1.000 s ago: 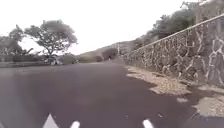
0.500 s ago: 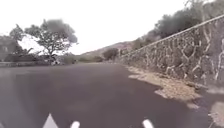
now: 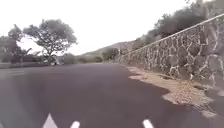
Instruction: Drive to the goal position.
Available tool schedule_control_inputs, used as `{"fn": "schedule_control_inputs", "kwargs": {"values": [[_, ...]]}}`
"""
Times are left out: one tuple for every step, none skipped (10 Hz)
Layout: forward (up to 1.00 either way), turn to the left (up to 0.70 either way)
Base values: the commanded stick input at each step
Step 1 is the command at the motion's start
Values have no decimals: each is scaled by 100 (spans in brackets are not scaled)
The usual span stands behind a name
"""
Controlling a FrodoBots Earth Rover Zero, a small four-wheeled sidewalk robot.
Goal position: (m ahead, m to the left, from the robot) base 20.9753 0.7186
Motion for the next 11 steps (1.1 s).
{"fn": "schedule_control_inputs", "kwargs": {"values": [[50, 0], [50, 0], [50, 0], [50, 0], [50, 0], [50, 0], [50, 0], [50, 0], [50, 0], [50, 0], [50, 0]]}}
